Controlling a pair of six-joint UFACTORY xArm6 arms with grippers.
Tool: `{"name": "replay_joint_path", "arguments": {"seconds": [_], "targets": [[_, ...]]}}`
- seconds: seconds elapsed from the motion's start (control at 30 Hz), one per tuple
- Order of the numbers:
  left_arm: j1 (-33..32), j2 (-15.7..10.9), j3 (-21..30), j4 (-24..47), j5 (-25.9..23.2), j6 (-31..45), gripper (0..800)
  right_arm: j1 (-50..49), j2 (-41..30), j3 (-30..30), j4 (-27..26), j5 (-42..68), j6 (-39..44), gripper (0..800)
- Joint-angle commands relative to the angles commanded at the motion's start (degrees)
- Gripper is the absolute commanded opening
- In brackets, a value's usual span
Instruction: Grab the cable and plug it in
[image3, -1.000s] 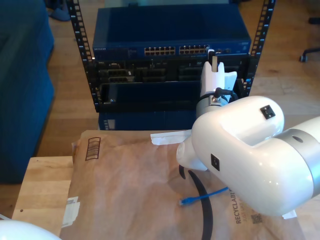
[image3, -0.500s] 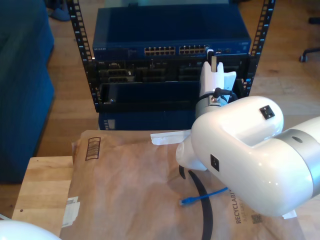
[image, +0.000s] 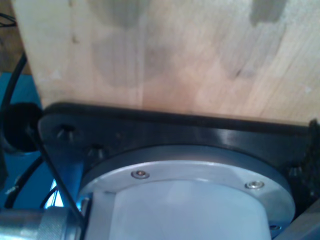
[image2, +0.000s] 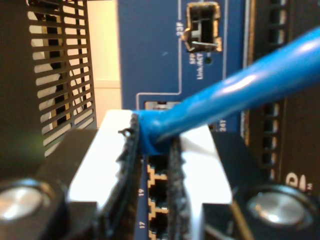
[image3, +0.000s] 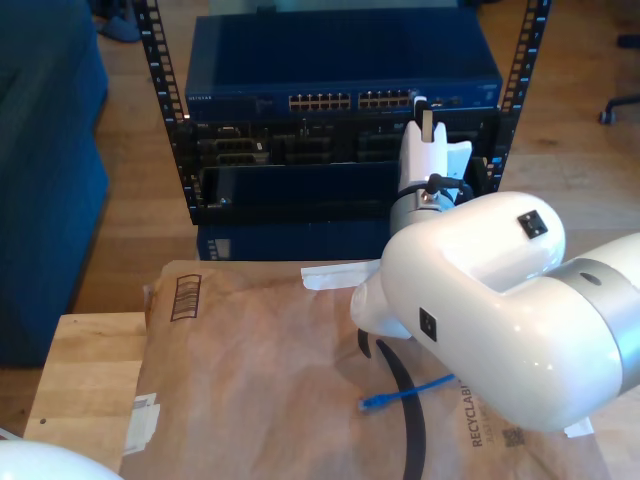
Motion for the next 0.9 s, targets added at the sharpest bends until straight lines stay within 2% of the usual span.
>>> {"name": "replay_joint_path", "arguments": {"seconds": [0.9], "targets": [[0.0,0.0,0.0,0.0,0.0,0.0,800,0.62,0.18,-0.62,0.0,0.0,0.0,0]]}}
